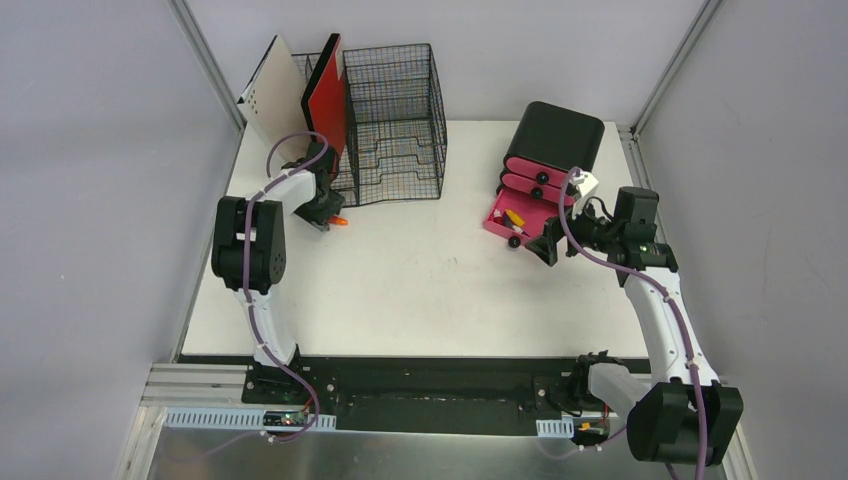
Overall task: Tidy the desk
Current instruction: Pick up the stationery from the center of the board.
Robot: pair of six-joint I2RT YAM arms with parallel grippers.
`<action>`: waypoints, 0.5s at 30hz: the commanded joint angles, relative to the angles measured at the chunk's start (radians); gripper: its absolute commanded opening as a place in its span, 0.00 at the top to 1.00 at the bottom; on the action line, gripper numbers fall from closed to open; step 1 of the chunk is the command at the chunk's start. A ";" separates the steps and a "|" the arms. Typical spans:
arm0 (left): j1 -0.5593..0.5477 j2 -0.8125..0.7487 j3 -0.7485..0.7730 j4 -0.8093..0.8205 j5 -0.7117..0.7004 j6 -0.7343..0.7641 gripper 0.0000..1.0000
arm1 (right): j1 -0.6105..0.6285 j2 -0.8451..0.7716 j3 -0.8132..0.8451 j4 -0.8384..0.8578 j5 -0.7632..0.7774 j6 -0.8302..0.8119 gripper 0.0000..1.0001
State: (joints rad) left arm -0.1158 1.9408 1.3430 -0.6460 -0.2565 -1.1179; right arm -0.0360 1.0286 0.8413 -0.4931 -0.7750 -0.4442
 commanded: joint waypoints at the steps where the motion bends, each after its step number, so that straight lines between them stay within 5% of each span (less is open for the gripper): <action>1: 0.013 0.047 0.029 -0.057 0.018 -0.010 0.53 | -0.007 0.001 0.033 0.010 -0.029 -0.016 0.01; 15: 0.011 0.032 -0.023 -0.066 0.046 0.072 0.94 | -0.007 -0.002 0.033 0.007 -0.029 -0.016 0.01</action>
State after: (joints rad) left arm -0.1093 1.9545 1.3609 -0.6987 -0.2478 -1.0801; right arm -0.0360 1.0286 0.8413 -0.4931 -0.7753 -0.4438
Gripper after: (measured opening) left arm 0.232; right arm 0.990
